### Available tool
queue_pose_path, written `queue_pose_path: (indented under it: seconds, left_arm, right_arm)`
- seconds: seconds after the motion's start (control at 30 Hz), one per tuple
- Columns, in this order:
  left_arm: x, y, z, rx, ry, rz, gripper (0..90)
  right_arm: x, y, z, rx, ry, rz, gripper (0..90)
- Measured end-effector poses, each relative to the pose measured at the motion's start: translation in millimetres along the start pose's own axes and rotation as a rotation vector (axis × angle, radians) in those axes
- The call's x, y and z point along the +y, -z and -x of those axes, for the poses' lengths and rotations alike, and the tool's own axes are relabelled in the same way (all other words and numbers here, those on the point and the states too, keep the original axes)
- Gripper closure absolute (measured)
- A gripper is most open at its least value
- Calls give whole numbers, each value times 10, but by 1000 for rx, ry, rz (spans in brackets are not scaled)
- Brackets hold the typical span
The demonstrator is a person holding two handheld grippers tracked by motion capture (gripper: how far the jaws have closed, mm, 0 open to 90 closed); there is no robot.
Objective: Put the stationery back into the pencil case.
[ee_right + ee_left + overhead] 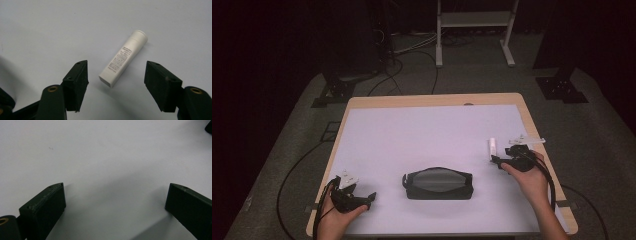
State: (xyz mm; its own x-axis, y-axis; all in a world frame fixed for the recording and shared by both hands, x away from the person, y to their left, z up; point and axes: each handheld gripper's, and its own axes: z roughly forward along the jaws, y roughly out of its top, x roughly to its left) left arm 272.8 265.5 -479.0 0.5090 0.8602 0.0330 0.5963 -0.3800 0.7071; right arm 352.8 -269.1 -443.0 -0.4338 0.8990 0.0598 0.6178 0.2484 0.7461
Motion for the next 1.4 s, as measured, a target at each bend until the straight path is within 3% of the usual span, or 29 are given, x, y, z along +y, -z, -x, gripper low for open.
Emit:
queue_pose_path:
  seconds: [0.7,0.93,1.4]
  left_arm:
    - [1,-1,-1,0,2,-1,19]
    - [1,-1,-1,-1,2,-1,19]
    - [1,-1,-2,-2,3,0,19]
  right_arm:
    - [42,-391,20,-34,-3,-22,399]
    - [27,-444,35,-31,-12,-29,480]
    - [4,-392,81,-51,-13,-57,624]
